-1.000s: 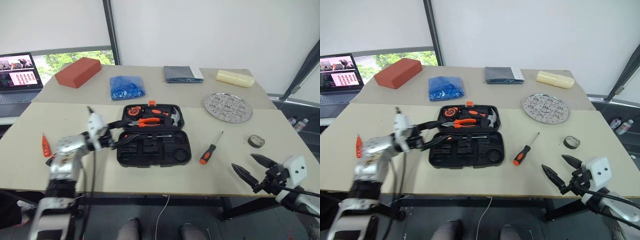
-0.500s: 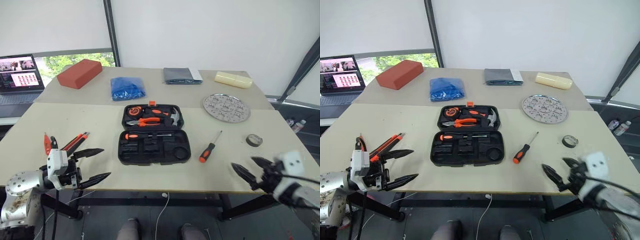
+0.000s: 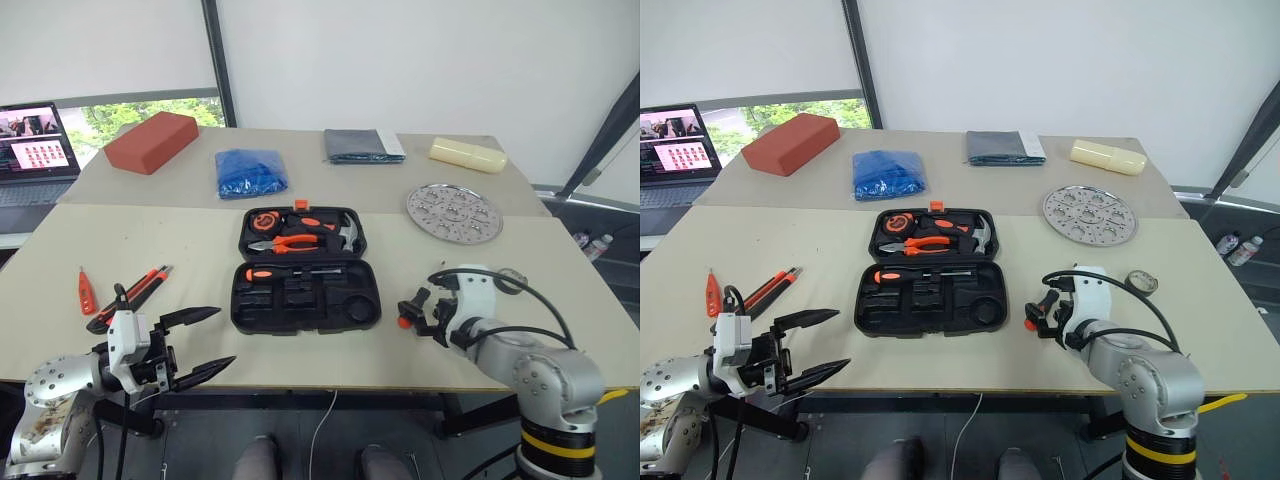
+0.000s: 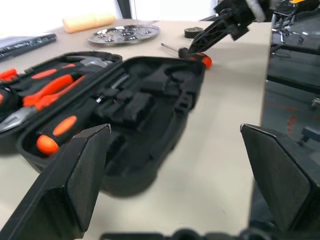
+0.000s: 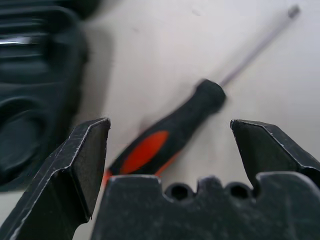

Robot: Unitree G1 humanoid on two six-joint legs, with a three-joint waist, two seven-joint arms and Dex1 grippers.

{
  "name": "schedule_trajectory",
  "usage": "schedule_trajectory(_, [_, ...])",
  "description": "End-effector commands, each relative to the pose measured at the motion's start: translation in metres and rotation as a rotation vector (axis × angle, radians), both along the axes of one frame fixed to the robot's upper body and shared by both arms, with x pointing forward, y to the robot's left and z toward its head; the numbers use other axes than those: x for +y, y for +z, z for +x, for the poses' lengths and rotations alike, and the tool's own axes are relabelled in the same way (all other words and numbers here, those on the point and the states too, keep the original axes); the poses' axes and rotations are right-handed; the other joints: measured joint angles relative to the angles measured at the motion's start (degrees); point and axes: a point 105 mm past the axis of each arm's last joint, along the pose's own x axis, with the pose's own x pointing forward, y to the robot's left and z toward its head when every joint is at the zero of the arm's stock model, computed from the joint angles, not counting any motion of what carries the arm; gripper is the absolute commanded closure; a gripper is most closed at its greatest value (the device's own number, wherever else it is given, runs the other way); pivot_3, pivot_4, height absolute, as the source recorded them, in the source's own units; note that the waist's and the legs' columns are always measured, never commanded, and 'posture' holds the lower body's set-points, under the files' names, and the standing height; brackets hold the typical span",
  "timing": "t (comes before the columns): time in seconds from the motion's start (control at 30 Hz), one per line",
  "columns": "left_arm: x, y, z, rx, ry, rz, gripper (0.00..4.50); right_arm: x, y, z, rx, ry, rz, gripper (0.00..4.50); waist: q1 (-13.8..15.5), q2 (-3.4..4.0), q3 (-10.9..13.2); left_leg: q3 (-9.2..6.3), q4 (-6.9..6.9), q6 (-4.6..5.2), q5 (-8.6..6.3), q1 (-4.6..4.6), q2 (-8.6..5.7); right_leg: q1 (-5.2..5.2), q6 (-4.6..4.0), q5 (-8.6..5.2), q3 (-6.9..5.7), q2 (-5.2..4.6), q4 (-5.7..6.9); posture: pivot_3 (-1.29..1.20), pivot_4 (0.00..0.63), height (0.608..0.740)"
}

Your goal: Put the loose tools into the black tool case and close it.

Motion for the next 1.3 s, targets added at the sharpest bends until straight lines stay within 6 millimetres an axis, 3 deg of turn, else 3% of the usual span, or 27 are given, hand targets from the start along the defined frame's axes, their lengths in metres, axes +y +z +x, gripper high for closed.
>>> schedule_trajectory(0.03, [-0.004,0.011,0.000,-0.077,-0.035,0.014,0.00,-0.017,-0.011,0.002,0.040,-0.102,-0.071,0.53,0.0,-0.01,0.0,0.02,0.03,-0.01,0.00,0.02,0.03,0.02,-0.30,-0.10,-0.01,0.00,0.00,0.00,0.150,0.740])
schedule_trajectory(0.23, [-0.012,0.016,0.000,-0.101,-0.079,0.001,0.00,-0.017,-0.013,-0.002,0.041,-0.165,-0.019,2.48,0.1,-0.22,-0.2,0.26,0.08,-0.47,-0.29,0.13,0.17,0.00,-0.41,-0.01,-0.17,-0.10,-0.10,0.00,0.150,0.740])
schedule_trajectory(0.33, [-0.019,0.020,0.000,-0.111,-0.079,-0.031,0.00,-0.021,0.004,0.004,-0.085,-0.240,0.019,3.46,0.1,-0.30,-0.2,0.38,0.09,-0.48,-0.29,0.12,0.28,-0.01,-0.44,0.01,-0.24,-0.10,-0.10,0.00,0.150,0.740])
schedule_trajectory(0.4, [-0.022,0.024,0.002,-0.117,-0.055,-0.070,0.00,-0.015,0.023,0.008,-0.203,-0.213,0.084,3.48,0.0,-0.27,-0.2,0.42,0.08,-0.48,-0.29,0.11,0.29,-0.02,-0.43,0.01,-0.24,-0.10,-0.10,0.00,0.150,0.740])
schedule_trajectory(0.5, [-0.022,0.029,0.005,-0.121,0.002,-0.121,0.00,0.005,0.061,0.015,-0.408,-0.034,0.128,3.48,-0.2,-0.24,-0.2,0.51,0.06,-0.44,-0.26,-0.05,0.31,-0.01,-0.37,0.05,-0.15,-0.06,-0.03,0.00,0.150,0.740])
schedule_trajectory(0.57, [-0.017,0.034,0.010,-0.145,0.084,-0.170,0.00,0.031,0.091,0.015,-0.548,0.235,0.099,3.48,-0.5,-0.13,-0.1,0.51,0.07,-0.17,-0.09,-0.04,0.36,-0.01,-0.32,0.04,-0.12,0.02,0.00,0.00,0.150,0.740])
schedule_trajectory(0.63, [-0.010,0.035,0.014,-0.152,0.165,-0.205,0.00,0.061,0.109,0.008,-0.653,0.588,-0.039,3.48,-1.0,-0.02,-0.1,0.58,0.04,0.09,0.07,-0.02,0.36,-0.04,-0.28,0.06,-0.01,0.04,-0.01,0.00,0.150,0.740])
schedule_trajectory(0.77, [0.003,0.025,0.013,-0.133,0.271,-0.208,0.00,0.093,0.099,0.005,-0.703,1.140,-0.337,3.48,-1.8,-0.06,-0.1,0.54,-0.03,0.10,0.07,0.15,0.48,0.03,-0.24,-0.07,-0.04,0.20,-0.03,0.00,0.150,0.740])
schedule_trajectory(0.87, [0.009,0.020,0.012,-0.135,0.324,-0.197,0.00,0.100,0.085,0.023,-0.656,1.318,-0.466,3.48,-1.8,-0.09,0.0,0.55,-0.04,0.10,0.07,0.21,0.49,0.04,-0.26,-0.11,-0.02,0.22,-0.02,0.00,0.150,0.740])
schedule_trajectory(1.1, [0.006,0.023,0.006,-0.143,0.340,-0.210,0.00,0.096,0.058,0.068,-0.495,1.431,-0.687,3.48,-1.2,-0.14,0.0,0.68,0.03,0.06,0.06,0.06,0.42,-0.05,-0.38,-0.01,-0.03,0.08,-0.02,0.00,0.150,0.740])
schedule_trajectory(1.3, [-0.002,0.021,0.000,-0.113,0.323,-0.214,0.00,0.108,0.050,0.081,-0.476,1.443,-0.699,3.48,-1.5,-0.14,0.0,0.71,-0.07,-0.34,-0.18,0.06,0.44,-0.10,-0.06,0.17,-0.04,0.11,0.04,0.00,0.150,0.740])
